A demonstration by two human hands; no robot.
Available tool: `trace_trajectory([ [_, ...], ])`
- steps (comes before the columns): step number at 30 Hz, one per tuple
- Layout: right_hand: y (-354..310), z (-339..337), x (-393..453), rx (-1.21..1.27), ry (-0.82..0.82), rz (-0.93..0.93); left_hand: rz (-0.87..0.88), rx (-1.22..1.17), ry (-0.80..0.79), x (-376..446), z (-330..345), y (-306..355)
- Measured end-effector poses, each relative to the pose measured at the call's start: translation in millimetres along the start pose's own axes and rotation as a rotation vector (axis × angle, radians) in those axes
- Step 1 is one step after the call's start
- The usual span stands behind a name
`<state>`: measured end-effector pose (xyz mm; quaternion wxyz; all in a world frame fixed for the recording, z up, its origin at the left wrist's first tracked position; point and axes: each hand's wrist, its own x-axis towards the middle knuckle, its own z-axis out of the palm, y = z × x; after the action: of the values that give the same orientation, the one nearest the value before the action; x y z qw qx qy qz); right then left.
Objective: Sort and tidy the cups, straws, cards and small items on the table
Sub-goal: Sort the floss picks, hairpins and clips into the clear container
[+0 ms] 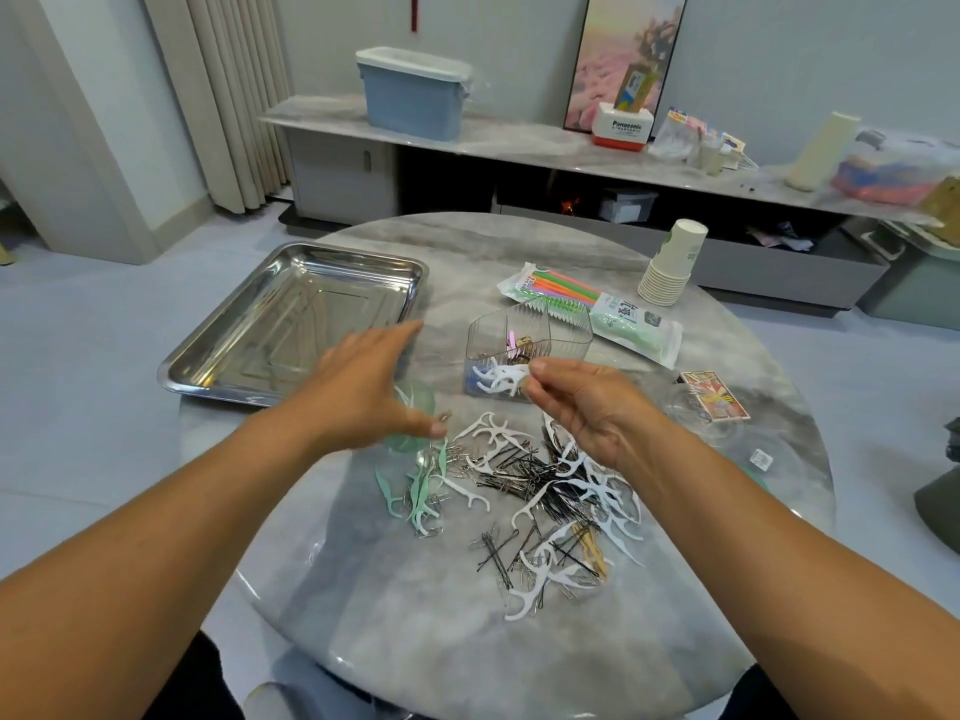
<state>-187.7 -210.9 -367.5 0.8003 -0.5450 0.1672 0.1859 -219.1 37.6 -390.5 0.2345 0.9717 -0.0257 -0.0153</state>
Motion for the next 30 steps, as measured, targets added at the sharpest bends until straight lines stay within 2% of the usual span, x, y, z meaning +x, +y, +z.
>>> trace_trajectory([
  [2, 3.1, 3.1, -0.2, 0.005, 0.003, -0.011, -0.028, 0.102, -0.068, -2.5, 14.3, -1.7],
  [4, 5.7, 6.8, -0.6, 0.004, -0.004, -0.018, -0.055, 0.091, -0.015, -2.0, 31.2, -0.6],
  [6, 6.7, 9.7, -1.7, 0.014, -0.015, -0.031, -0.065, -0.016, 0.078, -1.5, 42.1, 0.0],
  [9, 5.3, 10.4, -3.4, 0.048, -0.026, -0.054, -0.015, -0.181, 0.130, -0.7, 43.4, -1.4],
  [10, 4.9, 10.2, -3.8, 0.059, -0.029, -0.060, 0.043, -0.139, 0.151, 0.4, 41.1, -1.6],
  [13, 3.8, 9.5, -4.1, 0.086, -0.035, -0.075, 0.296, 0.180, 0.223, 8.8, 30.5, 1.5],
  [15, 3.5, 8.9, -3.1, 0.088, -0.036, -0.083, 0.363, 0.269, 0.249, 11.9, 25.4, 3.6],
  [23, 8.0, 4.0, 0.4, -0.006, -0.056, -0.094, 0.301, 0.134, 0.152, 11.6, 36.7, 4.3],
  [30, 21.5, 1.7, 5.7, -0.184, -0.098, -0.151, 0.262, -0.230, 0.051, 9.0, 64.0, -5.9],
])
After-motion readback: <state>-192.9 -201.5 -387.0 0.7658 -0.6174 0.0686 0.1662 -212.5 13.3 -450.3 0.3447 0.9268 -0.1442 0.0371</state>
